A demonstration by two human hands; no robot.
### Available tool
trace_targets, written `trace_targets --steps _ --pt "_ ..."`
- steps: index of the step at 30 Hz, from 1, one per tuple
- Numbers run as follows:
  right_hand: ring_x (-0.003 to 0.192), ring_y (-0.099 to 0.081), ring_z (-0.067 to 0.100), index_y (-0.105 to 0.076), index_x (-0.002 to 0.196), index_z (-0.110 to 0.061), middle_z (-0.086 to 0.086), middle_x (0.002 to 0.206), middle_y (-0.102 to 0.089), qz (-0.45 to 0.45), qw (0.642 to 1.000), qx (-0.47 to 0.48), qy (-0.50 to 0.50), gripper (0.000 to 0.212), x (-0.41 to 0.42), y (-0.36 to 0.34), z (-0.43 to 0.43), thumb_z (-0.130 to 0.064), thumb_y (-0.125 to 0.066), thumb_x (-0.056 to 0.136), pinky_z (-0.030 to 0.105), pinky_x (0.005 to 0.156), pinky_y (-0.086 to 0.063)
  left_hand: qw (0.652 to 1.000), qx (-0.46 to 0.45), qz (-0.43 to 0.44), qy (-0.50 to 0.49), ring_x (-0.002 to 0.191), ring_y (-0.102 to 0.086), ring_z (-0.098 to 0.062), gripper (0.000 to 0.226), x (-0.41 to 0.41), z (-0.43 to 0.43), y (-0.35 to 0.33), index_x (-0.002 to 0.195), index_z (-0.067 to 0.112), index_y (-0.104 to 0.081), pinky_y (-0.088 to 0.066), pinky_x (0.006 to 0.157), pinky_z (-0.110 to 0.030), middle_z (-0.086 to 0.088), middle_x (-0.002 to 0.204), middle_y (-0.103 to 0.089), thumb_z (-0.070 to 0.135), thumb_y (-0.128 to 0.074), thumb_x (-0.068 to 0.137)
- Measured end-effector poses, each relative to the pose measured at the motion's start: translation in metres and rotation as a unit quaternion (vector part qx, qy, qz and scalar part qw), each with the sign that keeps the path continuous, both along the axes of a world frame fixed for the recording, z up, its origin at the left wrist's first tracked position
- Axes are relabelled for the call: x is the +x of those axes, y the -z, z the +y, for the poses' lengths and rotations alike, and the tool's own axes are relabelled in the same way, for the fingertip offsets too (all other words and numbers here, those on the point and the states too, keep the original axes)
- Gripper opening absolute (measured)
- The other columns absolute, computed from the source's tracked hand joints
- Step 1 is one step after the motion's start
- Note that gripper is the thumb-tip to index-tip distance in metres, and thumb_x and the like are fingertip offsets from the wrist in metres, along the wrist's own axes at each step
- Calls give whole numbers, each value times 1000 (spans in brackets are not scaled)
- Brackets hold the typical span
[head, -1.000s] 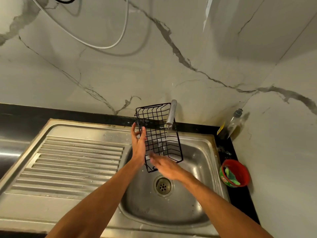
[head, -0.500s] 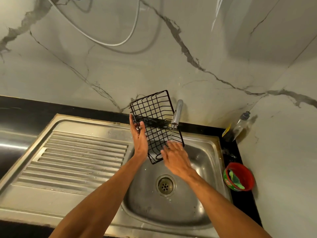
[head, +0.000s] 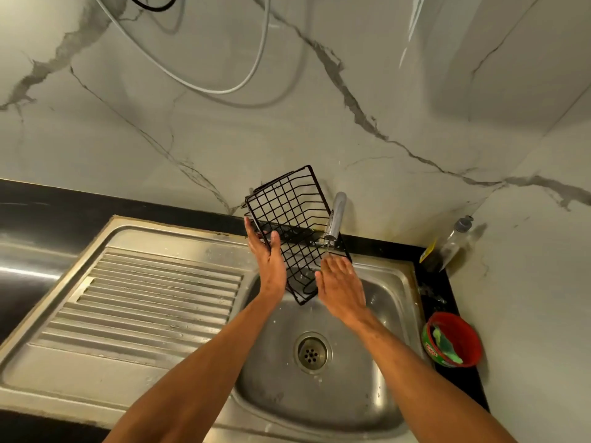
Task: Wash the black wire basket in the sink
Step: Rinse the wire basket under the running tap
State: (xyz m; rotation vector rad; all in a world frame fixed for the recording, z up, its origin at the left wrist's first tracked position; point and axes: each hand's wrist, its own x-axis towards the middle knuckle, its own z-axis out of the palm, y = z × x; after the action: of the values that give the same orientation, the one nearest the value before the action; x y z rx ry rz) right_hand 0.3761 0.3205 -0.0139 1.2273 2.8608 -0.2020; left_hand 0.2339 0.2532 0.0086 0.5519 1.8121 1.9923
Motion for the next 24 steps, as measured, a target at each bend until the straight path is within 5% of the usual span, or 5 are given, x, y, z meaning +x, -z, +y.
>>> trace_targets --steps 5,16,19,23,24 --pt "149 -24 20 -46 145 -21 1 157 -38 -6 980 -147 -135 54 -11 -2 -26 -44 -16 107 45 124 -11 1000 -1 15 4 156 -4 -25 73 0 5 8 159 47 -3 -16 123 -59 7 170 6 48 -46 100" --pt "143 -31 8 -71 120 -21 2 149 -49 238 968 -70 -40 39 2 -2 -32 -37 -38 106 33 122 -13 994 33 -87 -51 144 -37 -37 65 -12 -3 19 145 70 -9 -34 114 -63 -9 166 -17 45 -47 99" --pt "149 -19 21 -46 146 -23 5 162 -21 427 872 -74 225 60 8 13 -41 -42 -65 92 37 114 -28 979 45 -185 -74 137 -45 -30 66 -6 -13 24 156 54 0 -45 105 -55 -7 164 -25 35 -42 108" --pt "123 -56 32 -24 152 -32 3 149 -39 556 567 -486 365 74 -16 10 -47 -45 -65 92 53 84 -58 945 89 -308 -68 136 -46 -25 71 15 -27 29 154 54 9 -41 109 -56 -5 165 -25 29 -41 109" --pt "112 -62 31 -29 151 -29 3 144 -47 536 582 -499 353 70 -20 9 -44 -37 -67 93 50 73 -61 941 86 -321 -61 136 -47 -25 73 20 -31 30 154 53 10 -40 110 -58 -5 164 -26 28 -42 109"
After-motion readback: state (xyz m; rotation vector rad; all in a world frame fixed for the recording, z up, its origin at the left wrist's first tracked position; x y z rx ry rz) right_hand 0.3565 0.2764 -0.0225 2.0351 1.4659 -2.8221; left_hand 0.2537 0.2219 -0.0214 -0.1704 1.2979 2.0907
